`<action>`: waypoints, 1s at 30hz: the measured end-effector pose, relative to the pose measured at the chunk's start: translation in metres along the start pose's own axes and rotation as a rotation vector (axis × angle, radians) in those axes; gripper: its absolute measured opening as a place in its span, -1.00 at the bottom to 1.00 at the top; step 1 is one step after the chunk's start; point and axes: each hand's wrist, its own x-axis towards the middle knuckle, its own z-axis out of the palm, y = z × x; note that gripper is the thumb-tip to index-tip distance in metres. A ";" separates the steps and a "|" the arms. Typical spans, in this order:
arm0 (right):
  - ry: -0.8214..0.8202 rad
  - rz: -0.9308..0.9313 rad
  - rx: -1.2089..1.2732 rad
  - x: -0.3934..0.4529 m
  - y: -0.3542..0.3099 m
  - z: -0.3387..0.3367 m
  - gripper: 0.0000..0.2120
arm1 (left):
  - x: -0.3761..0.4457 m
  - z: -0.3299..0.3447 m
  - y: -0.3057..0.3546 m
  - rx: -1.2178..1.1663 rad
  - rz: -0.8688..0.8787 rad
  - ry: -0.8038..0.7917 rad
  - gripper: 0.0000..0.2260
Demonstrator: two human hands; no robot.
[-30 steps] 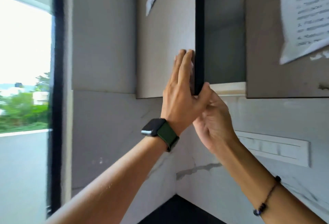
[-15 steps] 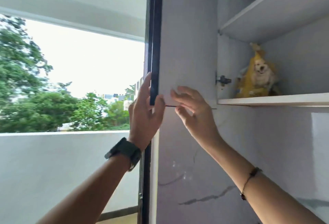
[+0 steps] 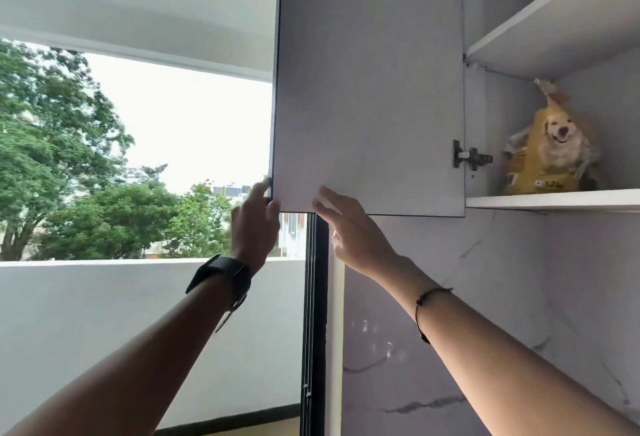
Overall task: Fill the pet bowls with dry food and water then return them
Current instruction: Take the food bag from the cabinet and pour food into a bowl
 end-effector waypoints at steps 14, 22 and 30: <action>-0.388 0.152 -0.103 0.008 0.032 0.001 -0.35 | -0.004 0.040 -0.007 0.508 0.142 -0.207 -0.32; -0.127 0.218 -0.451 -0.058 0.077 -0.087 -0.60 | -0.027 0.101 0.066 0.226 0.241 -0.394 -0.42; -0.118 0.428 -1.102 -0.168 0.104 -0.252 -0.80 | -0.112 0.184 0.209 -0.269 0.371 -0.607 -0.57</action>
